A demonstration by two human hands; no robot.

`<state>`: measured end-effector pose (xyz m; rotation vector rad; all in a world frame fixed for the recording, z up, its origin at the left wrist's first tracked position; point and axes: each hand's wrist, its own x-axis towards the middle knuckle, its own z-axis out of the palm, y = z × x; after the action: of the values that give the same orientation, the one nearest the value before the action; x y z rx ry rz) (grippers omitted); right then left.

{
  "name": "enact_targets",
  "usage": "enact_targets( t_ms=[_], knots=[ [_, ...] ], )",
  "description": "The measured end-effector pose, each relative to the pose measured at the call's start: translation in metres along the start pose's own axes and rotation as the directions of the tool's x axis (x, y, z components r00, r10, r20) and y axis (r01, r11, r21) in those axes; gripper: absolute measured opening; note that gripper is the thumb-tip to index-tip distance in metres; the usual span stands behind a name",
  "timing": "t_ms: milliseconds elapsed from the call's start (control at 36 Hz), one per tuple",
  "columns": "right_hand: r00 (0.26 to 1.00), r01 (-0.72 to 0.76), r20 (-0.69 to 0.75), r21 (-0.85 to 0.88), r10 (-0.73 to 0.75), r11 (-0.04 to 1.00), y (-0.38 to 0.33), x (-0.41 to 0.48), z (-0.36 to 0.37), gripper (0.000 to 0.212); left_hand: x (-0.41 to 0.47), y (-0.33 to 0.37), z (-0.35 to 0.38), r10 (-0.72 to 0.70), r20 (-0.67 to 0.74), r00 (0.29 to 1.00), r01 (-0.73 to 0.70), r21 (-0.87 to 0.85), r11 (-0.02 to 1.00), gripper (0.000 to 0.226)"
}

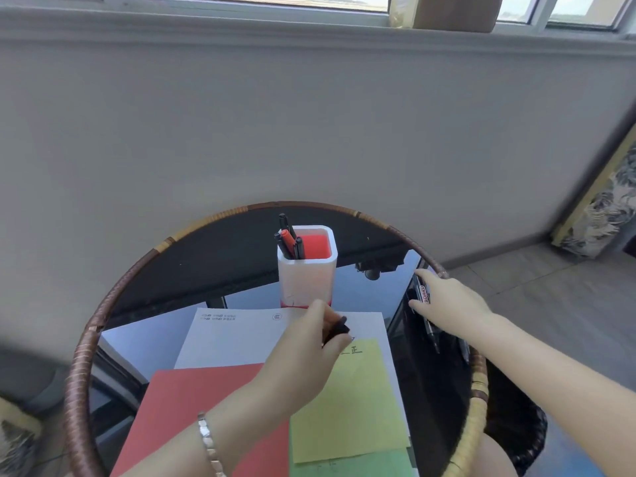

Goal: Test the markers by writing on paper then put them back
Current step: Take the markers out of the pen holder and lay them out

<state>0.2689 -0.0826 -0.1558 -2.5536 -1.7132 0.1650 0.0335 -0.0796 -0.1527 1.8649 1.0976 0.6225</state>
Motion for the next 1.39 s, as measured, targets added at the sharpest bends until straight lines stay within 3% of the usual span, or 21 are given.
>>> enact_targets(
  t_ms=[111,222,417,556,722,861,944,1028,1167,1278,1389],
  knots=[
    [0.996,0.054,-0.074,-0.033,-0.056,0.998,0.014,-0.005,0.010,0.042,0.017,0.010,0.030,0.030,0.017,0.999,-0.032,0.118,0.993,0.014],
    [0.988,0.072,-0.139,0.084,-0.060,0.994,0.023,-0.009,0.014,0.031,0.042,0.024,0.065,0.039,0.063,0.997,-0.053,0.229,0.972,0.026],
    [0.994,0.032,-0.106,0.257,-0.004,0.966,0.031,-0.011,0.013,0.031,0.069,0.039,0.103,0.068,0.125,0.990,-0.107,0.337,0.935,0.018],
    [0.984,0.101,-0.167,0.296,-0.053,0.950,0.023,-0.013,0.001,0.031,0.065,0.033,0.095,0.108,0.148,0.983,-0.155,0.354,0.922,0.022],
    [0.913,0.365,-0.321,0.372,-0.251,0.854,-0.034,-0.014,-0.028,0.025,0.039,0.014,0.032,0.223,0.007,0.975,-0.218,0.252,0.943,0.024],
    [0.856,0.507,-0.351,0.428,-0.379,0.748,-0.100,-0.008,-0.048,0.028,0.017,-0.001,-0.036,0.232,-0.168,0.958,-0.174,0.304,0.937,0.016],
    [0.850,0.526,-0.307,0.435,-0.429,0.731,-0.128,-0.002,-0.052,0.035,0.009,-0.006,-0.068,0.239,-0.266,0.934,-0.145,0.330,0.933,0.015],
    [0.867,0.498,-0.248,0.438,-0.432,0.748,-0.145,0.002,-0.052,0.029,0.003,-0.012,-0.090,0.244,-0.332,0.911,-0.129,0.332,0.934,0.017],
    [0.873,0.474,-0.318,0.381,-0.369,0.794,-0.149,0.001,-0.054,0.016,-0.002,-0.014,-0.099,0.251,-0.379,0.891,-0.127,0.323,0.938,0.024],
    [0.808,0.546,-0.484,0.400,-0.336,0.736,-0.145,-0.018,-0.076,0.015,-0.002,-0.004,-0.095,0.308,-0.383,0.871,-0.182,0.332,0.926,0.038],
    [0.664,0.665,-0.662,0.311,-0.348,0.679,-0.141,-0.048,-0.103,0.013,0.002,0.017,-0.090,0.425,-0.361,0.830,-0.337,0.282,0.898,0.050]
  ],
)
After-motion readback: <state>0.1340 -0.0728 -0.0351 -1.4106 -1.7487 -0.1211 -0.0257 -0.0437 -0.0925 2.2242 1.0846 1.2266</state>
